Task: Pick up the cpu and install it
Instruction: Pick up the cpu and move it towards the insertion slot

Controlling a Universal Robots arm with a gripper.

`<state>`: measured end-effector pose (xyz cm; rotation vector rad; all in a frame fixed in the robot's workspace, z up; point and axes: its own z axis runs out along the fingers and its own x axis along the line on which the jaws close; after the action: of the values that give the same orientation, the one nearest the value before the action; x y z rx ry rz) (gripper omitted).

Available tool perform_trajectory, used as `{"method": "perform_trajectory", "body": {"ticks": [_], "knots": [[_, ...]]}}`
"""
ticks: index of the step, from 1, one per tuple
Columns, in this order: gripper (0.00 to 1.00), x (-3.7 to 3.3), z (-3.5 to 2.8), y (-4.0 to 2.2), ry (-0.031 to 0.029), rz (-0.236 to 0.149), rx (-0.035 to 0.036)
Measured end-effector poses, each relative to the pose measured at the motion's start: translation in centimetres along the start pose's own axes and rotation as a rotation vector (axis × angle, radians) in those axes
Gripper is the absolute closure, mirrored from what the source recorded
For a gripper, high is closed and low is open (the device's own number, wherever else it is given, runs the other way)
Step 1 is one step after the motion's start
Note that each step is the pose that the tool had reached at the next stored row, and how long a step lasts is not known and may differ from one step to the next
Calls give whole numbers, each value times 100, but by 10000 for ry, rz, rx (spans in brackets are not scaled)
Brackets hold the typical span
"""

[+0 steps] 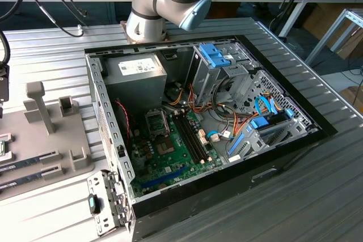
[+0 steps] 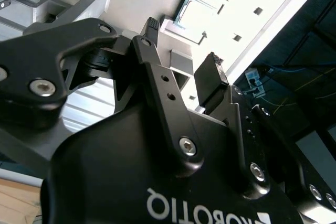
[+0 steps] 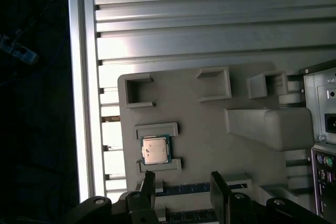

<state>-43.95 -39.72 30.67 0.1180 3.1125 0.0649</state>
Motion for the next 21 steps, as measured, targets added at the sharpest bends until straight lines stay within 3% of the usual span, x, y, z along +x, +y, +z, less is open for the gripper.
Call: {"method": "perform_trajectory", "body": {"ticks": [21], "knots": [[46, 2, 56, -2, 0, 0, 0]]}}
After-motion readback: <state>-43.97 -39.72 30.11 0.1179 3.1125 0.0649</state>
